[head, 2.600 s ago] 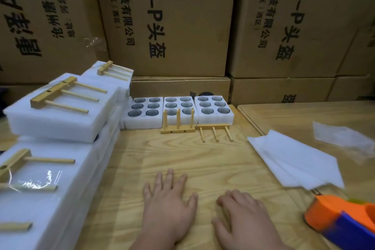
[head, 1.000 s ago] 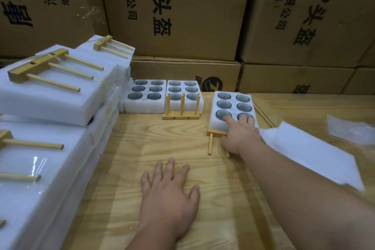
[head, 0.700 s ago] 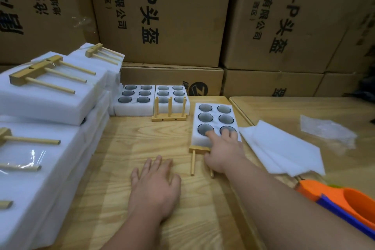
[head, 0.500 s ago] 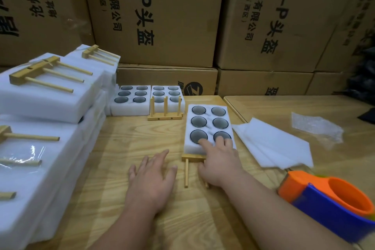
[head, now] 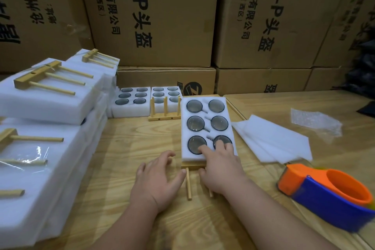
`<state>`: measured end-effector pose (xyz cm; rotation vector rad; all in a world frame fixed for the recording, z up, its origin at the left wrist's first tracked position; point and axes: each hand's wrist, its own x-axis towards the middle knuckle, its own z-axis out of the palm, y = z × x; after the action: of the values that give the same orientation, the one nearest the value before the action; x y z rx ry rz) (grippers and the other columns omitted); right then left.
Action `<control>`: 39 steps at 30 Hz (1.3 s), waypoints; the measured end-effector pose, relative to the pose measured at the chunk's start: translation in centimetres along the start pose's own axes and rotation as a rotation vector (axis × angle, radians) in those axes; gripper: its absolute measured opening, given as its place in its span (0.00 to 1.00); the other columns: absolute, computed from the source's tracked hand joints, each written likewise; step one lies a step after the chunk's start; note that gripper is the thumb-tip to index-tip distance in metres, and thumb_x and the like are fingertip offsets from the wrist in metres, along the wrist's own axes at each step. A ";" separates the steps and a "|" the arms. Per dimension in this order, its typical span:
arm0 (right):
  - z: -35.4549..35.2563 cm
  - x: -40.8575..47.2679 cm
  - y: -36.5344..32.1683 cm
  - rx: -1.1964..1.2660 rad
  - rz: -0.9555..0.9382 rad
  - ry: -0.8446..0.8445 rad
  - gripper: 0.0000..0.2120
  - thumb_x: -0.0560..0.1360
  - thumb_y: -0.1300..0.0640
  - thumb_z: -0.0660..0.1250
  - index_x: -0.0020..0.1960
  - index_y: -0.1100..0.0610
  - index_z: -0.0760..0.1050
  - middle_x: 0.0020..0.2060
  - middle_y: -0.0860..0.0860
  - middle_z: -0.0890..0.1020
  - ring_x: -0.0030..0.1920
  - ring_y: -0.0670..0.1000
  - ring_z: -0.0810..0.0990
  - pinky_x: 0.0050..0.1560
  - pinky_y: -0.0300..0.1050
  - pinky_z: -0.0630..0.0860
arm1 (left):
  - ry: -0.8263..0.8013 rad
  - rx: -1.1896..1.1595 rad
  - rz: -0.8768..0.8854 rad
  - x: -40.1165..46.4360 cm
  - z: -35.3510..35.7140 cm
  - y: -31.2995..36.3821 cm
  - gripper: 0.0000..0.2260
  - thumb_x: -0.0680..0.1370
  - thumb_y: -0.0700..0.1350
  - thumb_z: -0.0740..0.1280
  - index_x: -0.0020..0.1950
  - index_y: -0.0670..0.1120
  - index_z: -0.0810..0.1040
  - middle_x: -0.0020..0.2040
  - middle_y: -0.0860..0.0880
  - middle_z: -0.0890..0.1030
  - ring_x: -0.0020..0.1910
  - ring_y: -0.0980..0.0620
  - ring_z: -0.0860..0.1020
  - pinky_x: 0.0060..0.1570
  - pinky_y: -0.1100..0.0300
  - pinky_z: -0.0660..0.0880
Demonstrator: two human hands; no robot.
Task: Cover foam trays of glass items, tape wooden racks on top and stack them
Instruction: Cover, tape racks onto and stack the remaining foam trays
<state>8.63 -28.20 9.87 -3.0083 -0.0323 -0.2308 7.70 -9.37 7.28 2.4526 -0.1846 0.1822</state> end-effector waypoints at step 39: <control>-7.2 7.9 14.6 -0.234 0.416 -0.386 0.28 0.84 0.42 0.56 0.78 0.58 0.63 0.76 0.55 0.67 0.74 0.56 0.67 0.72 0.48 0.65 | 0.027 -0.261 -0.035 0.2 -0.7 -0.8 0.26 0.72 0.61 0.56 0.72 0.68 0.64 0.63 0.56 0.80 0.50 0.72 0.71 0.73 0.47 0.63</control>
<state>15.83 -43.44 16.34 -3.1389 0.6142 0.4121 7.96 -8.28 7.35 2.1917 -0.1437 0.1652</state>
